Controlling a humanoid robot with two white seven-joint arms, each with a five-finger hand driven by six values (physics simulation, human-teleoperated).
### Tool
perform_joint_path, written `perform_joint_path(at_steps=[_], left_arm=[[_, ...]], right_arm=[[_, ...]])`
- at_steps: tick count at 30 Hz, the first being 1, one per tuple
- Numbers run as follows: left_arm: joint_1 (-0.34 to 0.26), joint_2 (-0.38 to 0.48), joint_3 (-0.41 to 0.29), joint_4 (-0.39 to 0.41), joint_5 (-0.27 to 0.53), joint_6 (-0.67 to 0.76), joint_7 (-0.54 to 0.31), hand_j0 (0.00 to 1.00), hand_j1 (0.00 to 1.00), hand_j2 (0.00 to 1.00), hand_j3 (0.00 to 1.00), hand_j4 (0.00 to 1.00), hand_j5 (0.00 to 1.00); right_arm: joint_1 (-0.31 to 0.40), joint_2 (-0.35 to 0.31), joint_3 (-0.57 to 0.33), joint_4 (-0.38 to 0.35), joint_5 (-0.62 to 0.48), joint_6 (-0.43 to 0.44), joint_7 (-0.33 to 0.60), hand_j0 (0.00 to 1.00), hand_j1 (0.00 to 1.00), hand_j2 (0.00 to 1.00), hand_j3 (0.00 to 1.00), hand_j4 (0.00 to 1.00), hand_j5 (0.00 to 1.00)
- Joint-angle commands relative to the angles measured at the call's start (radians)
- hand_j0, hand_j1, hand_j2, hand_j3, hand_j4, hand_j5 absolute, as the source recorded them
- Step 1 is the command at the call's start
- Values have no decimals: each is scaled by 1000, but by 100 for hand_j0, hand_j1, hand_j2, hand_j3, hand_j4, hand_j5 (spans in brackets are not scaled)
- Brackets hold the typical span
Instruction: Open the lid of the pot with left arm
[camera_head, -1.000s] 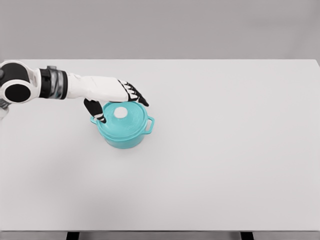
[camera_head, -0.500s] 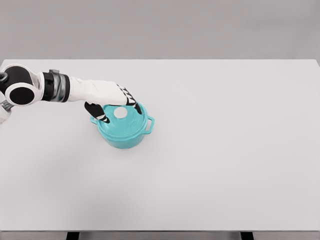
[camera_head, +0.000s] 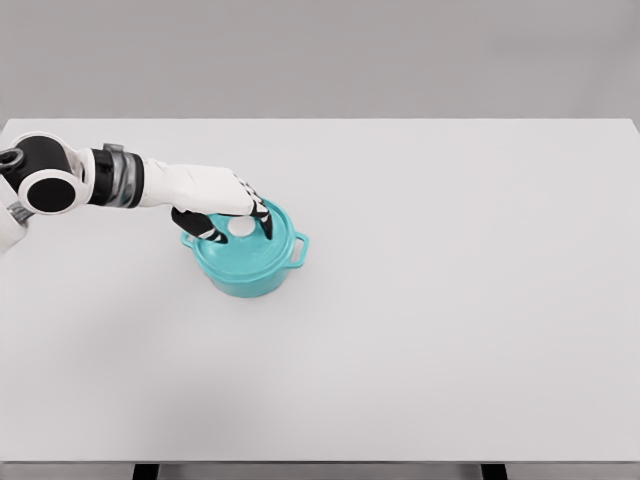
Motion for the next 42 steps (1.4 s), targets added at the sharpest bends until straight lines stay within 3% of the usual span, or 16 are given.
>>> perform_joint_path(at_steps=[1, 11, 16, 19, 22, 28, 29, 30, 31, 40, 42], left_arm=[[0, 0, 0, -1, 0, -2, 0, 55, 55, 55, 55, 55, 55], [-37, 52, -1, -10, 2, -20, 0, 41, 41, 41, 41, 41, 41], [-61, 211, -1, -10, -7, -51, 0, 41, 41, 41, 41, 41, 41], [-63, 279, -3, -1, -56, -60, 0, 42, 42, 42, 42, 42, 42], [-52, 284, -4, 28, -108, -57, 0, 44, 44, 44, 44, 44, 44], [-34, 284, -4, 76, -138, -59, 0, 47, 47, 47, 47, 47, 47], [-34, 284, -4, 83, -138, -59, 0, 57, 57, 57, 57, 57, 57], [-32, 284, -4, 85, -138, -54, 0, 72, 72, 72, 72, 72, 72], [-32, 284, -4, 91, -136, -53, 0, 99, 99, 99, 99, 99, 99], [-11, 279, -4, 96, -128, -53, 0, 100, 100, 100, 100, 100, 100], [-20, 274, 11, 198, -124, -51, 0, 100, 100, 100, 100, 100, 100]], right_arm=[[0, 0, 0, 0, 0, 0, 0, 100, 100, 100, 100, 100, 100], [0, 0, 0, 0, 0, 0, 0, 100, 100, 100, 100, 100, 100], [0, 0, 0, 0, 0, 0, 0, 100, 100, 100, 100, 100, 100], [0, 0, 0, 0, 0, 0, 0, 100, 100, 100, 100, 100, 100], [0, 0, 0, 1, 0, 0, 0, 100, 100, 100, 100, 100, 100], [0, 0, 0, 0, 0, 0, 0, 100, 100, 100, 100, 100, 100], [0, 0, 0, 0, 0, 0, 0, 100, 100, 100, 100, 100, 100], [0, 0, 0, 0, 0, 0, 0, 100, 100, 100, 100, 100, 100], [0, 0, 0, 0, 0, 0, 0, 100, 100, 100, 100, 100, 100], [0, 0, 0, 0, 0, 0, 0, 100, 100, 100, 100, 100, 100], [0, 0, 0, 0, 0, 0, 0, 100, 100, 100, 100, 100, 100]])
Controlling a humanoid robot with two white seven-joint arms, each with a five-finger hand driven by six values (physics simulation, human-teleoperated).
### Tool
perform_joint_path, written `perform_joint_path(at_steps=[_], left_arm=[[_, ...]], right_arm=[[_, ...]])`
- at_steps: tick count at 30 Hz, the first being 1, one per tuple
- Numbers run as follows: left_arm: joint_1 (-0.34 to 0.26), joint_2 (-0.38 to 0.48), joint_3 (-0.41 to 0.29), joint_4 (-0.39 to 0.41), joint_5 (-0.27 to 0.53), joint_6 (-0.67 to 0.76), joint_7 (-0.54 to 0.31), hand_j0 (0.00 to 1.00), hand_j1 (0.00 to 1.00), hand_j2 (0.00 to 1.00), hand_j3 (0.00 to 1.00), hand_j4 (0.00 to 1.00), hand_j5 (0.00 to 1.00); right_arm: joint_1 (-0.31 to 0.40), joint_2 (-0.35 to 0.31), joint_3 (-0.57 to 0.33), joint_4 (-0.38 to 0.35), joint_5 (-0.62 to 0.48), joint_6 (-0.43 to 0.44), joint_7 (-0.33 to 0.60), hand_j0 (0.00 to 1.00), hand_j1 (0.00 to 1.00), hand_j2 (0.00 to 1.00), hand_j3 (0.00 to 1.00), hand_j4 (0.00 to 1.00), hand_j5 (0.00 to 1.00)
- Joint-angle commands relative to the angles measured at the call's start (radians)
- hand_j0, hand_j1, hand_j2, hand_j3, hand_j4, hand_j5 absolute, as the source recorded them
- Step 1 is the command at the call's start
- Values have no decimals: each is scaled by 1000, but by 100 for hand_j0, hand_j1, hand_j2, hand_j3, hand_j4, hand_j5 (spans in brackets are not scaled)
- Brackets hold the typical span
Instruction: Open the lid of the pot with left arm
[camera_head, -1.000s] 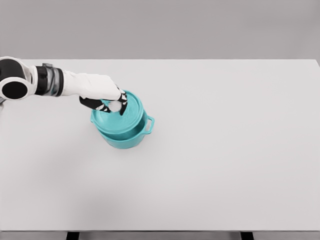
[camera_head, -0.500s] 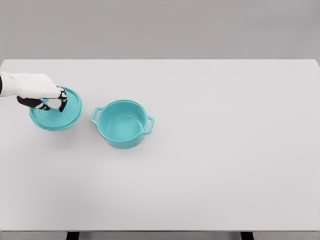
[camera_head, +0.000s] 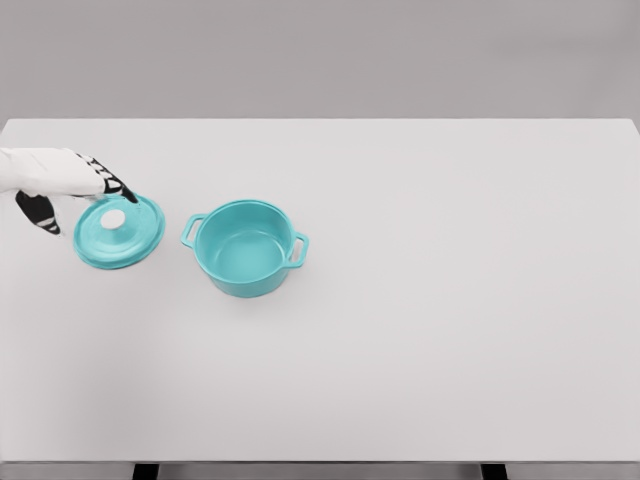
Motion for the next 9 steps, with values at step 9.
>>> perform_joint_path(at_steps=[9], left_arm=[[1, -76, 43, 262, 14, 0, 0, 100, 100, 100, 100, 100, 100]], right_arm=[[0, 0, 0, 0, 0, 0, 0, 100, 100, 100, 100, 100, 100]])
